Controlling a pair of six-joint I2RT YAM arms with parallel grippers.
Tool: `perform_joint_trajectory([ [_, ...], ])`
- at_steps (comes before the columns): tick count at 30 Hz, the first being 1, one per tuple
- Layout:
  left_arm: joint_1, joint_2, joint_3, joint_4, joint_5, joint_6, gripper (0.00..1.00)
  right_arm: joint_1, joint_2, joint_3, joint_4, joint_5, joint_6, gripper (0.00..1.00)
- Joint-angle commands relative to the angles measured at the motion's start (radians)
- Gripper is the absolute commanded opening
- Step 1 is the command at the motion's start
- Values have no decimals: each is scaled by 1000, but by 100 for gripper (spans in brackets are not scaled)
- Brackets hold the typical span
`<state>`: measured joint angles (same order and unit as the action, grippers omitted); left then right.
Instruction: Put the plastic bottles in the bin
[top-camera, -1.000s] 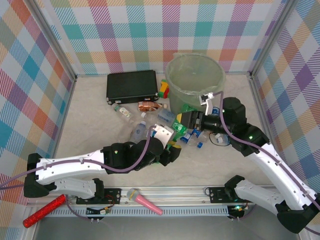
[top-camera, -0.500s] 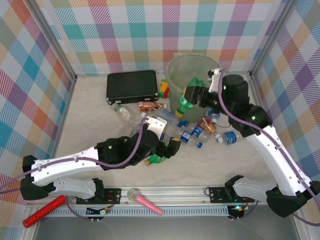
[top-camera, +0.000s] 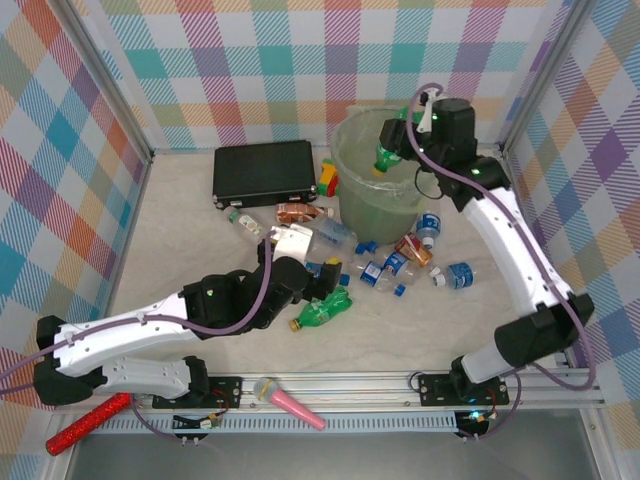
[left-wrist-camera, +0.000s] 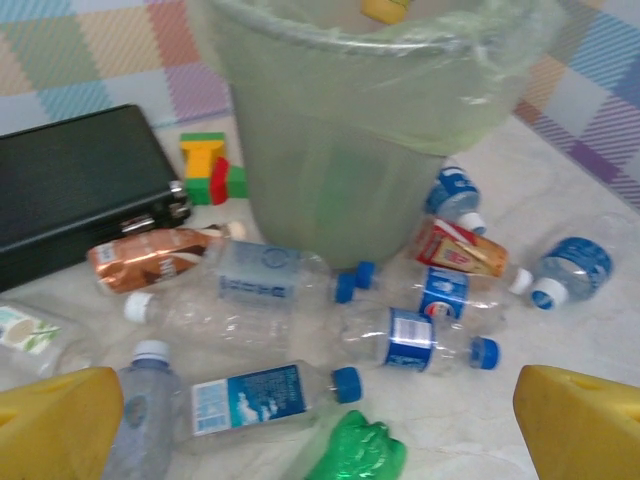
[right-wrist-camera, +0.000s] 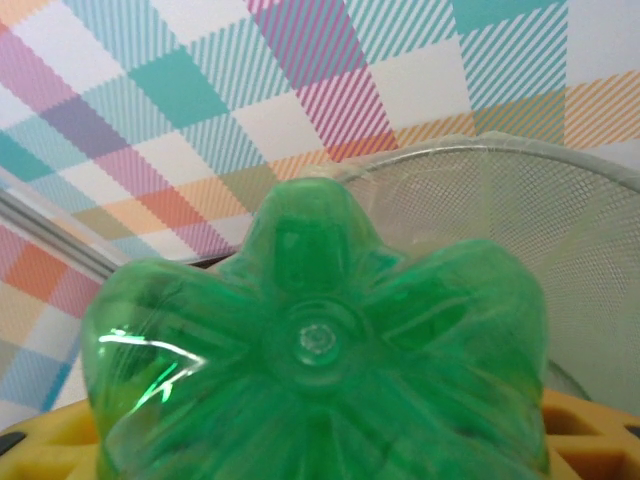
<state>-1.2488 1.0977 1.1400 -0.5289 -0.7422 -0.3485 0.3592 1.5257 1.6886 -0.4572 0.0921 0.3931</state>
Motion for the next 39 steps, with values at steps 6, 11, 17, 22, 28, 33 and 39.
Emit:
perform_joint_trajectory([
  [6, 93, -68, -28, -95, -68, -89, 100, 1, 221, 107, 160, 40, -135, 62],
  [11, 125, -82, -39, -80, -59, -79, 100, 1, 342, 218, 135, 42, -161, 61],
  [17, 155, -71, -5, -120, -13, -69, 100, 2, 428, 385, 17, 21, -167, 77],
  [22, 163, -91, -33, -137, 11, -115, 100, 3, 423, 424, -30, 4, -168, 88],
  [28, 163, -111, -38, -209, 51, -144, 100, 6, 352, 421, -98, -18, -151, 90],
  [33, 163, -143, -80, -216, 134, -148, 100, 18, 246, 365, -198, -57, -112, 99],
  [39, 163, -155, -128, -202, 254, -118, 100, 32, 34, 169, -244, -98, -67, 99],
])
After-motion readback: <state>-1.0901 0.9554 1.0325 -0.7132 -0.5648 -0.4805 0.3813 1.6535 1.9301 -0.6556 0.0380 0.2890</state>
